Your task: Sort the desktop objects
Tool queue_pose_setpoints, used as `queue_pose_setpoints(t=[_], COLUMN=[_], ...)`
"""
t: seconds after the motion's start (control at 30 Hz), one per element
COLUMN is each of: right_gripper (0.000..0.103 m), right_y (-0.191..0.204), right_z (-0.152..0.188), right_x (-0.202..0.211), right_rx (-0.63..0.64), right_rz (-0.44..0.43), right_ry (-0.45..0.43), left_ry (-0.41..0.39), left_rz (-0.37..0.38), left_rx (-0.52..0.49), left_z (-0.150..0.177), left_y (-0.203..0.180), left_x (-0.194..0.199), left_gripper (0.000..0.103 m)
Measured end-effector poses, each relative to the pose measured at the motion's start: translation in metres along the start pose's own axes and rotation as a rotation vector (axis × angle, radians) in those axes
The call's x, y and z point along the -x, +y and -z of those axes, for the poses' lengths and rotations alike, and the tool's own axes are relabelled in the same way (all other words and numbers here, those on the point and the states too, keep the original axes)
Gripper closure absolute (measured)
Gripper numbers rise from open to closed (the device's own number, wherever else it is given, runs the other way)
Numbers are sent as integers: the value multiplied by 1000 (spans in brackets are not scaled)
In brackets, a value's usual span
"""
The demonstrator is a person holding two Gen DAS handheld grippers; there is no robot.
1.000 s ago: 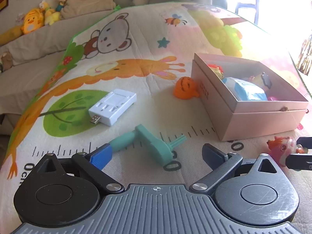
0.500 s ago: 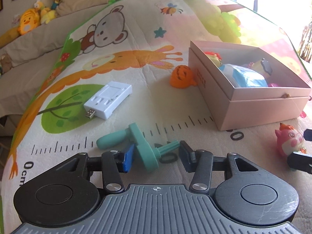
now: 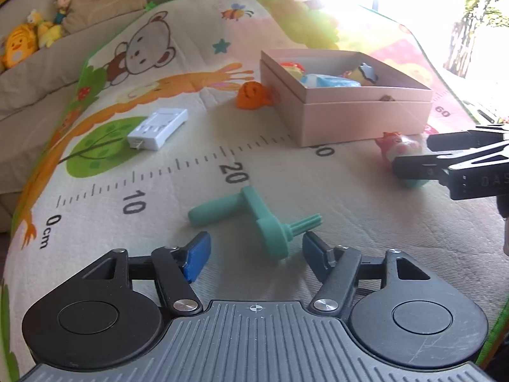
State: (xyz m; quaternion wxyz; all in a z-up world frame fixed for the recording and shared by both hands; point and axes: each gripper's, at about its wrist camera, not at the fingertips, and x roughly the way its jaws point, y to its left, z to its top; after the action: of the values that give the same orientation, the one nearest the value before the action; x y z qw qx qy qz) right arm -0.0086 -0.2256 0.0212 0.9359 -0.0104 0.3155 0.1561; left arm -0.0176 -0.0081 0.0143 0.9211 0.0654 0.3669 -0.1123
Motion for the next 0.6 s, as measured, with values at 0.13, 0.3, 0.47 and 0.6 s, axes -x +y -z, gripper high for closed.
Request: queue_pose_setpoints(t=[0.13,0.3,0.47,0.6], right_gripper=[15,13,11,11], right_y=[4,5,7,6], right_z=[0,-1,0,2], right_x=[0,1,-2,-4], right_rx=[12,15,16,11], right_rz=[8,15,10,7], right_ry=[4,4,14,21], left_ry=[-5,-12,-10,20], left_rz=[-94,-218,-197,-27], left_rx=[13,33,116,161], left_z=[-3,-5,-8,-9], left_y=[17,35,51,43], left_x=[-2,-2,3,2], left_gripper=[21,18,14,10])
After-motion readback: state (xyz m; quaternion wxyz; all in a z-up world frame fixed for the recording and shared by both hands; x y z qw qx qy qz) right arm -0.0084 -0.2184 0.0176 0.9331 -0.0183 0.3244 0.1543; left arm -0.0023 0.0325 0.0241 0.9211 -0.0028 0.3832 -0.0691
